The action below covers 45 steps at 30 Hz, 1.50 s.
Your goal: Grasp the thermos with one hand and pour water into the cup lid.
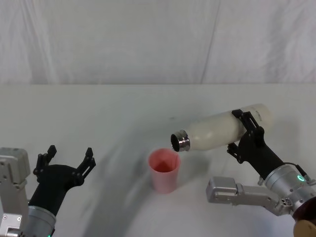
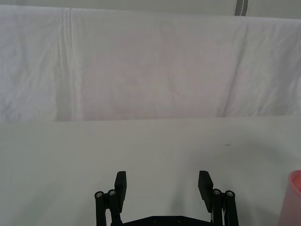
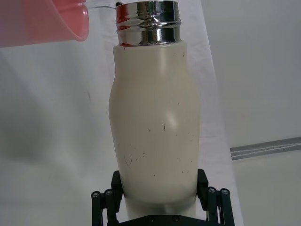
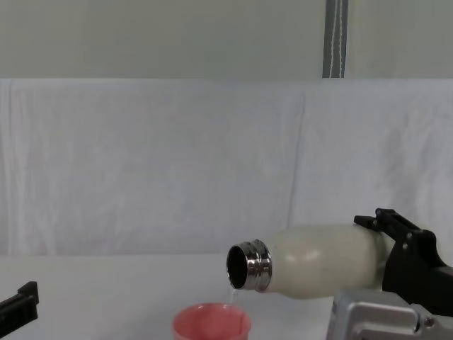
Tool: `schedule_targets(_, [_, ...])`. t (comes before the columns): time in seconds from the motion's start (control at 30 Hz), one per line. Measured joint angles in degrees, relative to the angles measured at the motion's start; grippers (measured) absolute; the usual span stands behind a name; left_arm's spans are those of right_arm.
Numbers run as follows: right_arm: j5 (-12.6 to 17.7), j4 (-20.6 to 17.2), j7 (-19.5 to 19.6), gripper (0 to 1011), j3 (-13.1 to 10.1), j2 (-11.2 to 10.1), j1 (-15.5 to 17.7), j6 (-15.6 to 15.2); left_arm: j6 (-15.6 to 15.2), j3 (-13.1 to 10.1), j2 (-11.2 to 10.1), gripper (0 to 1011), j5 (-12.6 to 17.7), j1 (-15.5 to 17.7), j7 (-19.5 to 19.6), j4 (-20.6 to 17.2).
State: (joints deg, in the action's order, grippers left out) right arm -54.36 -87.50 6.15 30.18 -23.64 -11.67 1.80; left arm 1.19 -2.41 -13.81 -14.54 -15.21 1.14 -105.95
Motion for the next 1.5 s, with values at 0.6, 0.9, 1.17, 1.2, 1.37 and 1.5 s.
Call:
schedule_targets(0.6, [0.00,-0.06,-0.17,952,0.14,0.04,0.05,0.01,0.00,0.00,0.00,1001,0.00,0.00,0.00,0.00])
schedule_targets(0.9, [-0.07,-0.06,-0.21,952,0.23,0.05,-0.02,-0.02,0.00,0.00,0.00,1001,0.00,0.00,0.00,0.00])
schedule_targets(1.17, [-0.22,-0.06,-0.21,952,0.38,0.00,-0.11,0.02,0.00,0.00,0.00,1001,0.00,0.00,0.00,0.00])
schedule_targets(1.2, [-0.23,-0.08,-0.21,952,0.39,-0.01,-0.13,0.03,0.00,0.00,0.00,1001,0.00,0.00,0.00,0.00])
schedule_targets(1.37, [-0.15,-0.14,-0.38,952,0.39,-0.03,-0.16,0.14,0.00,0.00,0.00,1001,0.00,0.00,0.00,0.00])
schedule_targets(1.5, [0.35,-0.15,-0.66,952,0.39,0.01,-0.18,0.33,0.00,0.00,0.00,1001,0.00,0.00,0.00,0.00])
